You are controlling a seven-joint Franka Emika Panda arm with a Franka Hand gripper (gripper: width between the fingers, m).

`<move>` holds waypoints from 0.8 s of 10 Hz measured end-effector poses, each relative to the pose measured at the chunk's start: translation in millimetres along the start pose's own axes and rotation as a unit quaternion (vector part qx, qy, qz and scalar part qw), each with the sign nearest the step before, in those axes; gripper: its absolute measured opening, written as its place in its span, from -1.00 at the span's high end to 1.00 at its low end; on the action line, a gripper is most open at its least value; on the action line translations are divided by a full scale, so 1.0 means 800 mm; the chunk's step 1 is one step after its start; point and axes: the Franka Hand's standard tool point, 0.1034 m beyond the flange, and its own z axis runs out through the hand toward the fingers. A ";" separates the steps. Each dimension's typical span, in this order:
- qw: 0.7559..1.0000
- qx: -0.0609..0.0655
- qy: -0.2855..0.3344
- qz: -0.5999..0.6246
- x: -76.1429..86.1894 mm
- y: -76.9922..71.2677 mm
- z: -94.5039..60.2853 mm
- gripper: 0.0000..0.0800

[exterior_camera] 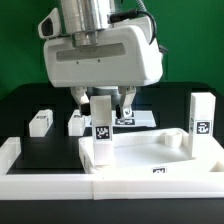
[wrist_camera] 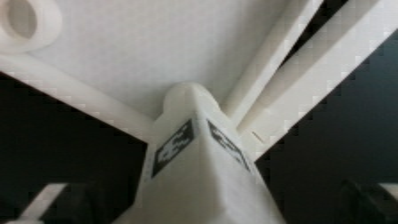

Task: Assemble desk

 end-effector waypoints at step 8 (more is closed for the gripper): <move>1.000 -0.018 -0.024 0.008 -0.009 -0.002 0.010 0.28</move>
Offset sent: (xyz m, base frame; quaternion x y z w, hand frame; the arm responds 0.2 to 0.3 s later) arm 0.0000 0.0000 0.0000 0.0000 0.0000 0.0650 0.9979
